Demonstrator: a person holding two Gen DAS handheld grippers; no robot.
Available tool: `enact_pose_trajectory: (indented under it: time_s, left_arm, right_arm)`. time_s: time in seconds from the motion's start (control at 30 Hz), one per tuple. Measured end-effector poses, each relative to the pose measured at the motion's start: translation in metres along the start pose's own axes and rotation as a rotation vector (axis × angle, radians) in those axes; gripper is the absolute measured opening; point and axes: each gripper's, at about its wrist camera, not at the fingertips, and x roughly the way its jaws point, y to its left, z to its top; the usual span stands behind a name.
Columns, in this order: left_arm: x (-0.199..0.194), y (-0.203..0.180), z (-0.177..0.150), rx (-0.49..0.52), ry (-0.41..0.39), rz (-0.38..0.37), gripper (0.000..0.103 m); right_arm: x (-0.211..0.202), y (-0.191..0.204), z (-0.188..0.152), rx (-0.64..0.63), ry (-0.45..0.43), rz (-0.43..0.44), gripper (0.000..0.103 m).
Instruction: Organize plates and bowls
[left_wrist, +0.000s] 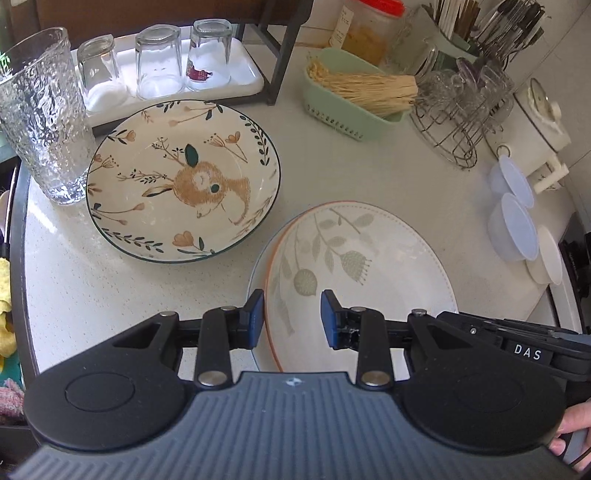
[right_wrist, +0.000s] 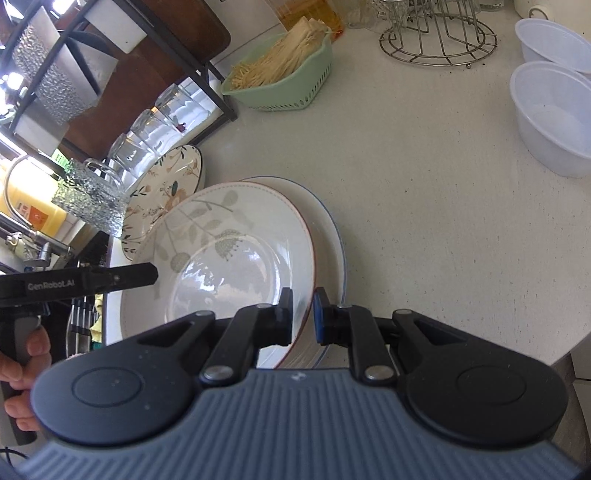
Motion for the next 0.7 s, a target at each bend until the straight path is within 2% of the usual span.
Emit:
enact_pose_trajectory:
  time_s: [0.53,0.7]
  left_arm:
    - [0.012,-0.013,0.011,0.05,0.066,0.091,0.036]
    - [0.017,-0.008,0.009,0.001,0.091,0.103,0.036]
  right_arm:
    - [0.011,0.006,0.005,-0.048,0.049,-0.027,0.015]
    - [0.011,0.008,0.006,-0.066,0.038,-0.026,0.015]
